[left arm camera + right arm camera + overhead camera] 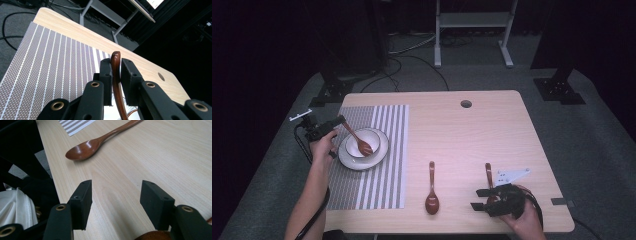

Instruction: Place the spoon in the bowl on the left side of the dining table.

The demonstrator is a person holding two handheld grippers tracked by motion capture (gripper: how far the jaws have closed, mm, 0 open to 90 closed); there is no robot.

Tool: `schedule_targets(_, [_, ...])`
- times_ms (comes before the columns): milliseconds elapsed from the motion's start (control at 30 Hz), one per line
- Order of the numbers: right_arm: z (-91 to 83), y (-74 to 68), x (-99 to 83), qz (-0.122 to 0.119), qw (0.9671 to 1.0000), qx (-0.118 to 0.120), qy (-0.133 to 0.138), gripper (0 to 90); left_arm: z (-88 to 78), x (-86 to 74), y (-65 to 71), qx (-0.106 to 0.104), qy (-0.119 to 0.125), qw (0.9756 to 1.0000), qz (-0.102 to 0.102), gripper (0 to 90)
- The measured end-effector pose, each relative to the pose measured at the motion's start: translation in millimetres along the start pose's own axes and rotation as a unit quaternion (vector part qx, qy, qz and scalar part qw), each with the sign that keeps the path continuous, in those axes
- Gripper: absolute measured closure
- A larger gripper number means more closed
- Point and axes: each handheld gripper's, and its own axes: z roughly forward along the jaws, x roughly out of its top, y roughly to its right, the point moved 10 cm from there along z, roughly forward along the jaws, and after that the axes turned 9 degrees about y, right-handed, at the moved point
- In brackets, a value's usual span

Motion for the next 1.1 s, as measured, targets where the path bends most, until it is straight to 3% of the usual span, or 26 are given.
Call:
schedule_targets(567, [-1.4,0.0,1.3,-0.001,1.0000,-0.001,0.002,41.8,-5.0,-9.7,-0.4,-0.014,-0.007,0.9998,-0.010,72.4])
schedule_targets(767, [-3.4,0.7,2.1,-0.002,1.0000,-0.001,0.006,41.8,-10.2,-12.4,0.3,-0.012,-0.016,0.9998,0.005,60.2])
schedule_targets(933, [-6.2,1.5,4.1,-0.003,0.9999,-0.004,0.011,41.6,-17.7,-10.7,-2.0,-0.006,-0.014,0.9999,0.004,50.6])
schedule_targets(1100, [-8.4,3.7,4.1,0.002,0.9998,-0.008,0.016,40.2,-29.9,-11.1,2.7,-0.011,-0.017,0.9995,0.024,43.6])
